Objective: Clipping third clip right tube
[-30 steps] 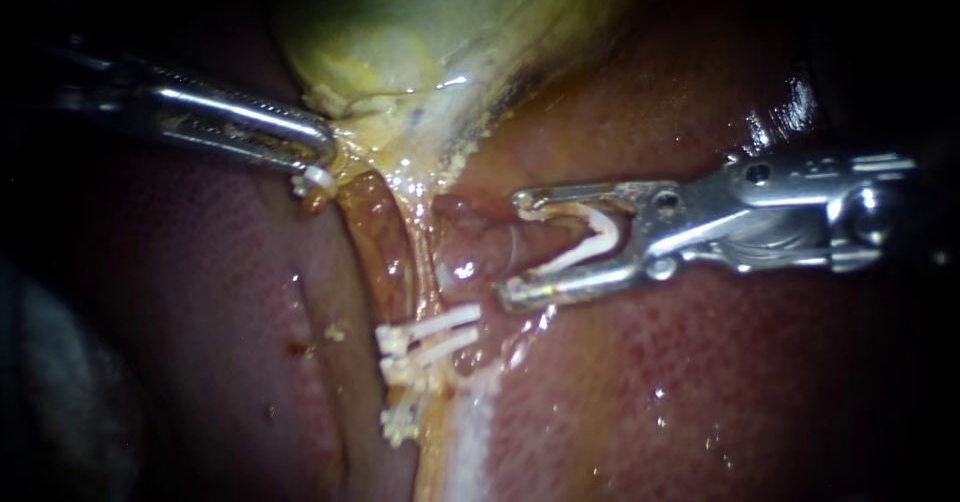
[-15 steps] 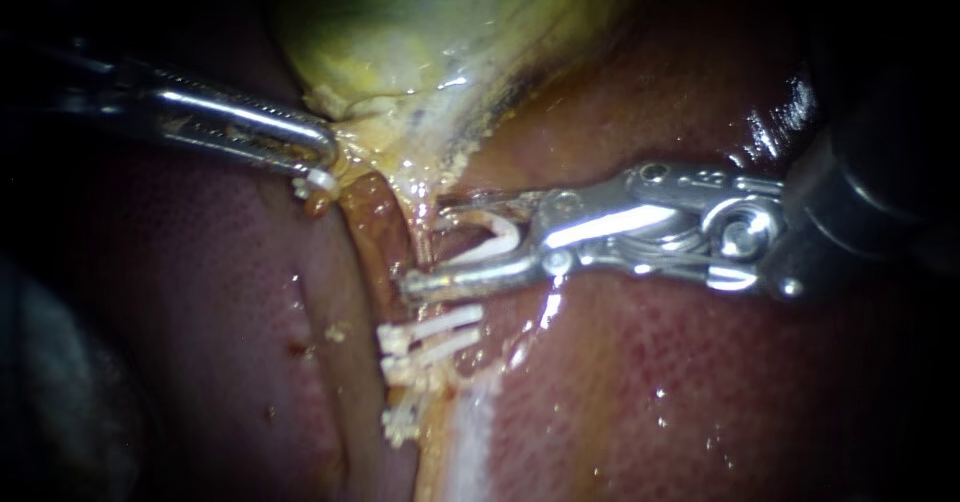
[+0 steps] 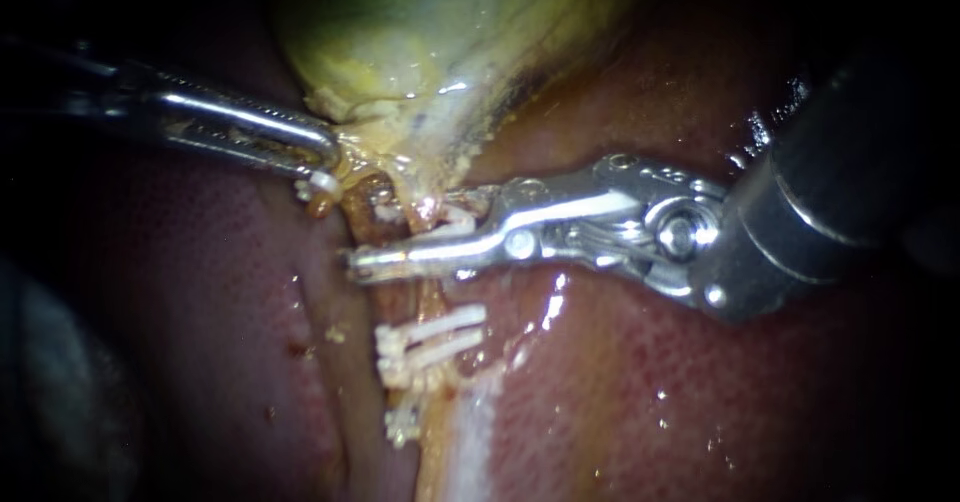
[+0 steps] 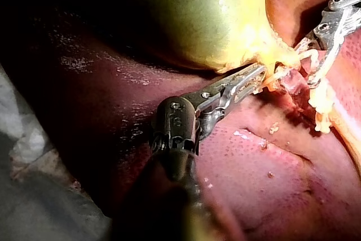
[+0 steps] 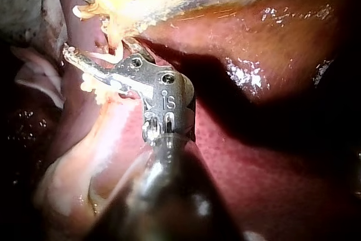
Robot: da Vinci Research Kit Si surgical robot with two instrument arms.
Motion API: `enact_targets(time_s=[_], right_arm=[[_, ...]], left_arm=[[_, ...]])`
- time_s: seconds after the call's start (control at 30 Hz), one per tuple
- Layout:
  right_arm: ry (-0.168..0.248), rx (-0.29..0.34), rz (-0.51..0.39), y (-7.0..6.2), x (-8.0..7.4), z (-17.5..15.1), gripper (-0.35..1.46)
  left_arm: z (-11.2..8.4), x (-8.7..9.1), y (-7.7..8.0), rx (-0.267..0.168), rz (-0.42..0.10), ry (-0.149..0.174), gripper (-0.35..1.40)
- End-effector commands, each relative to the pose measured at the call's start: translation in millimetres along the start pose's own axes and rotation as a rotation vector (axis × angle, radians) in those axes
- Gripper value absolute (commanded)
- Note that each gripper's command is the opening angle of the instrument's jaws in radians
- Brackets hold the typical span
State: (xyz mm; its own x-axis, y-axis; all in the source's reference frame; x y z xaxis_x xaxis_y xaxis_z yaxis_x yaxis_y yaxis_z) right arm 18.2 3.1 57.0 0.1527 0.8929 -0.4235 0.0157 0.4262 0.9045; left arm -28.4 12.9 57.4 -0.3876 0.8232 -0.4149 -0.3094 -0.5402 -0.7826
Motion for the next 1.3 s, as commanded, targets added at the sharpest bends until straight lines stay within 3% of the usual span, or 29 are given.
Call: enact_targets(time_s=[0.03, 0.2, 0.4, 0.63, 0.77, 0.97, 1.3], right_arm=[[0.003, 0.011, 0.007, -0.3, 0.3, 0.0, 0.49], [0.007, 0.056, 0.02, -1.7, 1.2, 0.2, 0.45], [0.005, 0.06, 0.021, -1.7, 1.4, 0.0, 0.32], [0.03, 0.035, 0.041, -1.2, 1.6, -0.8, -0.08], [0.033, 0.03, 0.107, -1.2, 1.7, -1.2, -0.35], [0.03, 0.03, 0.177, -1.3, 1.4, -1.8, -0.35], [0.022, 0.038, 0.193, -1.5, 1.1, -1.7, -0.35]], left_arm=[[0.0, 0.0, 0.0, 0.0, 0.0, 0.0, -0.35], [0.0, 0.0, 0.0, 0.0, 0.0, 0.0, -0.35], [0.0, 0.0, 0.0, 0.0, 0.0, 0.0, -0.35], [0.0, 0.0, 0.0, 0.0, 0.0, 0.0, -0.35], [0.0, 0.0, 0.0, 0.001, 0.0, 0.0, -0.35], [0.0, 0.0, 0.0, 0.001, 0.0, 0.0, -0.35], [0.0, 0.0, -0.2, 0.0, 0.0, 0.0, -0.35]])
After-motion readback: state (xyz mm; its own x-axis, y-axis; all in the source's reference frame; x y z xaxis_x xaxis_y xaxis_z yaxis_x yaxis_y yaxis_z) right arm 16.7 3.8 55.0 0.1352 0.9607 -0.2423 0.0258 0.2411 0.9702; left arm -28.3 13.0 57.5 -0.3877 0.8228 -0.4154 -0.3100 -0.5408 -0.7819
